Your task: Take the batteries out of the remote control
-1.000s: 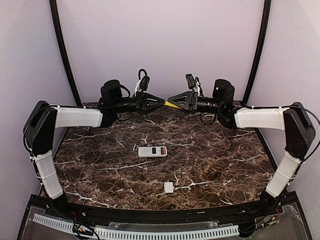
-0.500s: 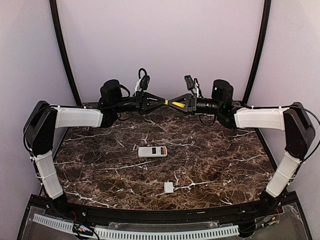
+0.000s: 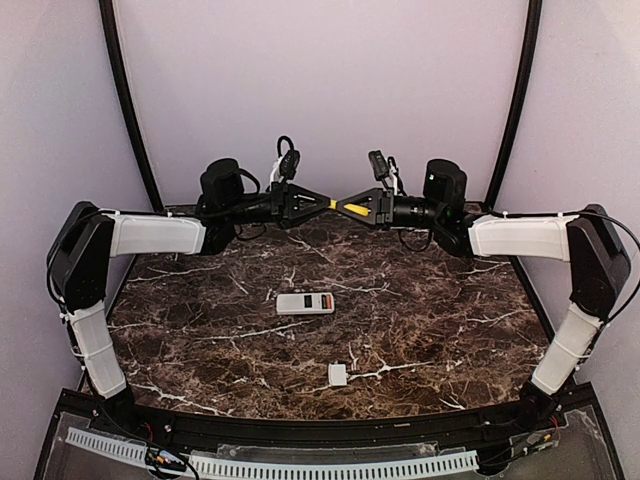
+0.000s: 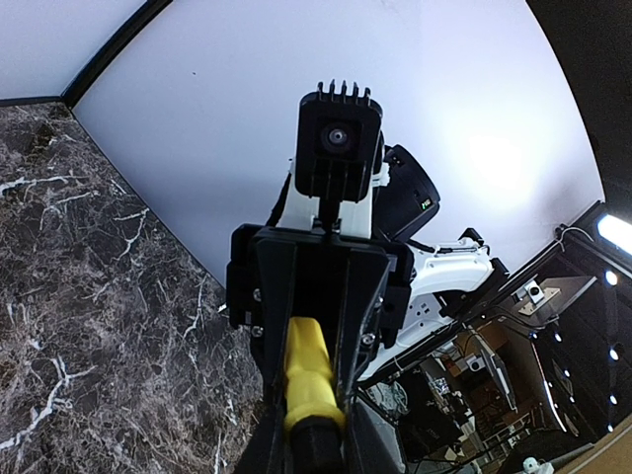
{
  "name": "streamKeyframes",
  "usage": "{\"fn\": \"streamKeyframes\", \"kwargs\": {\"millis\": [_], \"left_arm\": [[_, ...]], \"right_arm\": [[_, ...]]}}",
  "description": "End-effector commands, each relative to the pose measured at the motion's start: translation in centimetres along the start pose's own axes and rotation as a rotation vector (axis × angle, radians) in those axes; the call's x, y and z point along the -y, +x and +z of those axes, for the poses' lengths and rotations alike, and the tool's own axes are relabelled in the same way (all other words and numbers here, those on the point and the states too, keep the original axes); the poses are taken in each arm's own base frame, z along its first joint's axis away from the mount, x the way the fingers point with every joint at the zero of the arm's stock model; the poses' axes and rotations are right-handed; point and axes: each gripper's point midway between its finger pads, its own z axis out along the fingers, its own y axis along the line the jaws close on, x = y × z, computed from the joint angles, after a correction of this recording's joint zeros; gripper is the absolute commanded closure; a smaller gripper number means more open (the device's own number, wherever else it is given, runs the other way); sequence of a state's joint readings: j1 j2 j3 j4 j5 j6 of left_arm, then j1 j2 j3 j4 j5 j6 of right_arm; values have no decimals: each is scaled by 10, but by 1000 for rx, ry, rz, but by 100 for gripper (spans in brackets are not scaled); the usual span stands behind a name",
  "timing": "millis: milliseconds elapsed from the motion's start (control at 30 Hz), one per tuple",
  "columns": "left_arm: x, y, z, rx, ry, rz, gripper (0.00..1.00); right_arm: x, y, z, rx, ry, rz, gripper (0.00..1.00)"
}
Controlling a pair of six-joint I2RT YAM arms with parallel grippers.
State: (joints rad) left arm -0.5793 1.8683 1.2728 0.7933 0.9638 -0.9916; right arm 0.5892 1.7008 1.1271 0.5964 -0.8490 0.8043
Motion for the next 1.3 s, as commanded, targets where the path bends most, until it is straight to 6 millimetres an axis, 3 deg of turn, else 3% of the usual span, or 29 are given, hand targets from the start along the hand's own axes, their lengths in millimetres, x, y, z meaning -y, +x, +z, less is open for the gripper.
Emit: {"fn": "streamKeyframes", "kwargs": {"millis": [0,367,667,767,1033,1267], "left_arm": [[0,-5,0,9,-1,15,100],[-4,-5,-1,6,-18,3,100],[-9,-5,-3,9,-30,-6,100],[-11,-5,-3,8,-35,-9,99],[-12,-6,-9,22,-40,3,55],[-13,-7,-18,36,-65,22,41]], "right_arm": [[-23,-5,3,0,-66,-66,79],[-32,-7,1,5,-98,-90,80],[-33,-5,2,-3,-108,-88,100],[-32,-3,2,-12,-109,-83,100],[-21,7,-2,-56,-30,-82,100],[-11,17,-13,-114,100,-112,100]]}}
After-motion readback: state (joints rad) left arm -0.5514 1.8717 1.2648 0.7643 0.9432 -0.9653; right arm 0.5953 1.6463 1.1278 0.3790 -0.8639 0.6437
